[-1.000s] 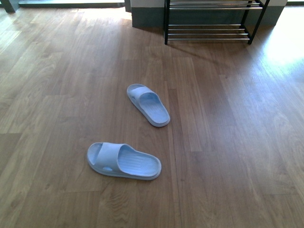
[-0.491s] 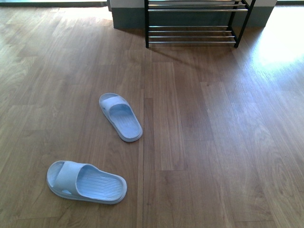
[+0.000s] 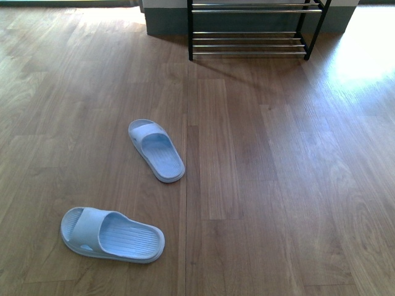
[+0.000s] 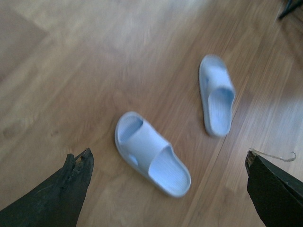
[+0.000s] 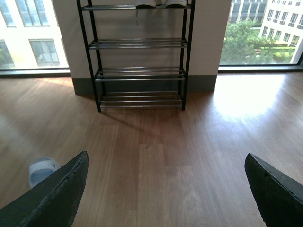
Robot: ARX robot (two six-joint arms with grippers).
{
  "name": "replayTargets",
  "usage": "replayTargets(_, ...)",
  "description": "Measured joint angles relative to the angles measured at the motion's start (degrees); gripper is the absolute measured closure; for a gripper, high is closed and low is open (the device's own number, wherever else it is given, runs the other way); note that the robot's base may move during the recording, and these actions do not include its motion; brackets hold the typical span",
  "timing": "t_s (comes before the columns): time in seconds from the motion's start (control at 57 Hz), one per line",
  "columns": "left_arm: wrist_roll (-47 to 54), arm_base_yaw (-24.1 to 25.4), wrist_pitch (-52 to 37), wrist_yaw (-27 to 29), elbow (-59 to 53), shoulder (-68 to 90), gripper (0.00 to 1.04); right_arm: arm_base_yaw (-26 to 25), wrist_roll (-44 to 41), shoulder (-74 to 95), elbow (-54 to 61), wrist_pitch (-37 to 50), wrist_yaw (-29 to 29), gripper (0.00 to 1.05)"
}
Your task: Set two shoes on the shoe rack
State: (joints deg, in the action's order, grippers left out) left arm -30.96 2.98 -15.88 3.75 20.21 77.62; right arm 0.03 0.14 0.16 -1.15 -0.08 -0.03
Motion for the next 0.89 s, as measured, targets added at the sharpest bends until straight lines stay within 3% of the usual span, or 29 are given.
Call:
replayTargets(0.263,-4.0,-3.8,-1.2,-5.4,15.0,29.8,0.09,0.0,0.0,0.0,0.0,0.0,0.0,0.09)
replayTargets(0.281,-7.1,-5.6,7.3,-9.1,28.8,49.6,0.09,0.0,0.0,0.0,0.0,0.0,0.0,0.09)
replayTargets(0.526,-8.1,-6.0,17.3,-8.3,41.9,60.4,0.09,0.0,0.0,0.0,0.0,0.0,0.0,0.09)
replayTargets(0.719,-8.0,-5.7,30.8,-8.4,57.3,74.5,0.09,0.0,0.0,0.0,0.0,0.0,0.0,0.09)
replayTargets(0.895,-10.6,-5.6,33.2,-7.3,60.1,78.2,0.09,0.0,0.0,0.0,0.0,0.0,0.0,0.09)
